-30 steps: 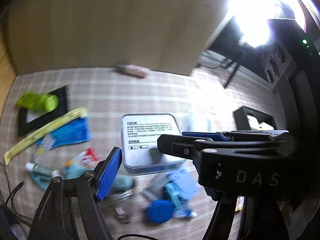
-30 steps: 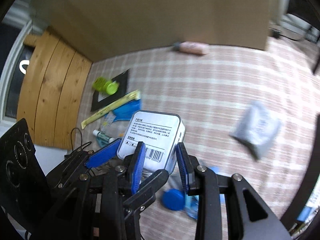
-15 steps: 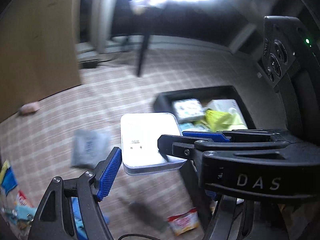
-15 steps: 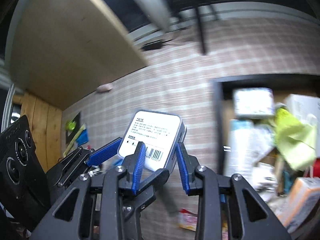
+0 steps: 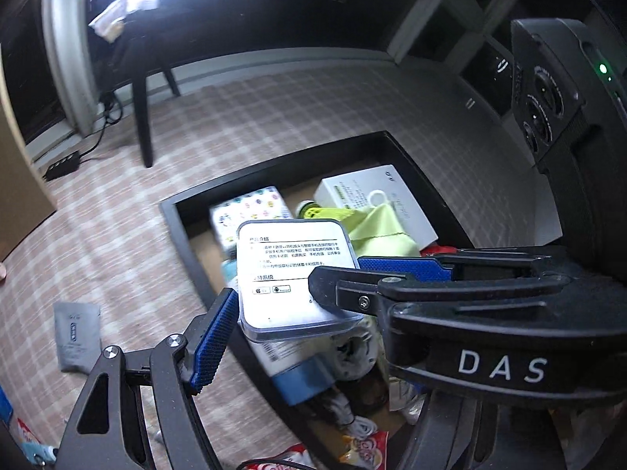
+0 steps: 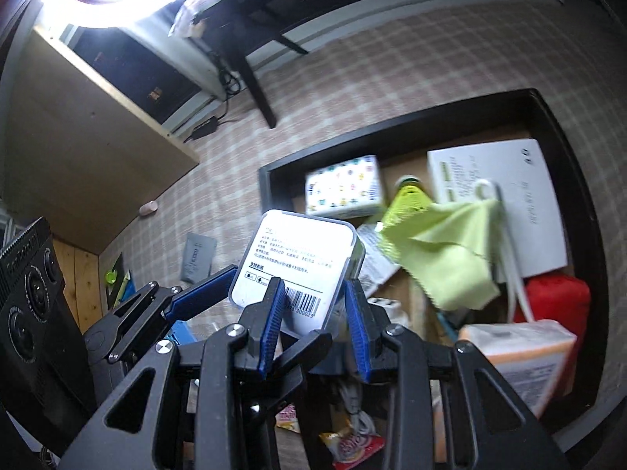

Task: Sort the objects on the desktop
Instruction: 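Carry the grey tin into the black tray and release it, then return the right tool to the table toward the blue clothespin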

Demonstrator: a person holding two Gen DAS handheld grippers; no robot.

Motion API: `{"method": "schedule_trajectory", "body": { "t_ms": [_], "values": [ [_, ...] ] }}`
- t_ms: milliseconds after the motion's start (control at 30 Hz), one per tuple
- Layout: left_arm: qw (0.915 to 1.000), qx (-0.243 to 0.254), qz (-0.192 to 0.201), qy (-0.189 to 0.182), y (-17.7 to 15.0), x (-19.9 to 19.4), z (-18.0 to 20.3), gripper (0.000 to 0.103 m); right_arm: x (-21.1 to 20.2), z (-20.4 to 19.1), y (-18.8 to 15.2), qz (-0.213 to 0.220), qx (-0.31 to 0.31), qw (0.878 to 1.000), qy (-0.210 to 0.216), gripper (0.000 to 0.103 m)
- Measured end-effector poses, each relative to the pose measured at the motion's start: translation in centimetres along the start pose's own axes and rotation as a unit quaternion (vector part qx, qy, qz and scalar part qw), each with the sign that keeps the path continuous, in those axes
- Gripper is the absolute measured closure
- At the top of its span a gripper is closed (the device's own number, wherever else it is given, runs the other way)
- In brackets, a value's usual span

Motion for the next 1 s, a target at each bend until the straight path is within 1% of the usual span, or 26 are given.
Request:
{"method": "schedule_trajectory", "body": {
  "t_ms": [200, 233, 300, 367, 433, 567, 633, 700, 800, 867, 1000],
  "values": [
    [0.9999, 0.01, -0.001, 0.013, 0.2, 0.5, 1.4, 0.033, -0.9, 0.9, -0.4, 0.006, -0.004, 1.0, -0.006, 0.071],
    [0.9998, 0.013, 0.002, 0.016, 0.3, 0.4, 1.7, 0.033, -1.2, 0.9, -0.4, 0.013, -0.006, 1.0, -0.013, 0.071],
    [0.9993, 0.023, 0.012, 0.028, 0.3, -0.1, 2.3, 0.033, -1.8, 0.7, -0.5, 0.026, -0.014, 0.999, -0.037, 0.067],
    [0.999, 0.028, 0.015, 0.032, 0.4, -0.4, 2.5, 0.033, -2.4, 0.5, -0.7, 0.041, -0.023, 0.998, -0.052, 0.062],
    [0.9989, 0.03, 0.018, 0.03, 0.3, -0.7, 2.6, 0.033, -2.9, 0.3, -0.9, 0.054, -0.032, 0.996, -0.064, 0.06],
    [0.9987, 0.032, 0.022, 0.034, 0.1, -1.3, 2.5, 0.033, -3.4, -0.2, -1.3, 0.066, -0.043, 0.994, -0.074, 0.057],
    [0.9985, 0.03, 0.023, 0.039, -0.3, -1.6, 2.1, 0.033, -3.5, -0.5, -1.7, 0.074, -0.05, 0.992, -0.087, 0.057],
    [0.9984, 0.025, 0.024, 0.044, -0.6, -2.0, 1.5, 0.033, -3.5, -0.8, -1.9, 0.082, -0.058, 0.99, -0.097, 0.057],
    [0.9986, -0.003, 0.022, 0.049, -1.6, -3.0, -0.5, 0.033, -3.3, -1.6, -2.2, 0.09, -0.069, 0.988, -0.102, 0.057],
    [0.9978, -0.017, 0.025, 0.058, -2.4, -3.8, -1.8, 0.033, -3.0, -2.2, -2.5, 0.096, -0.079, 0.987, -0.105, 0.057],
    [0.9948, -0.044, 0.031, 0.087, -5.2, -6.2, -5.6, 0.032, -1.6, -4.2, -3.4, 0.092, -0.105, 0.987, -0.084, 0.057]
  ]
}}
Point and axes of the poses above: each gripper's, at about its wrist camera, not at the fingertips, and x roughly the way its jaws point, z to its right, y to its top, the point moved 2 cm from there along x, roughly the way its jaws point, and after that the axes turned 3 degrees about -y, right-handed, at the moved point
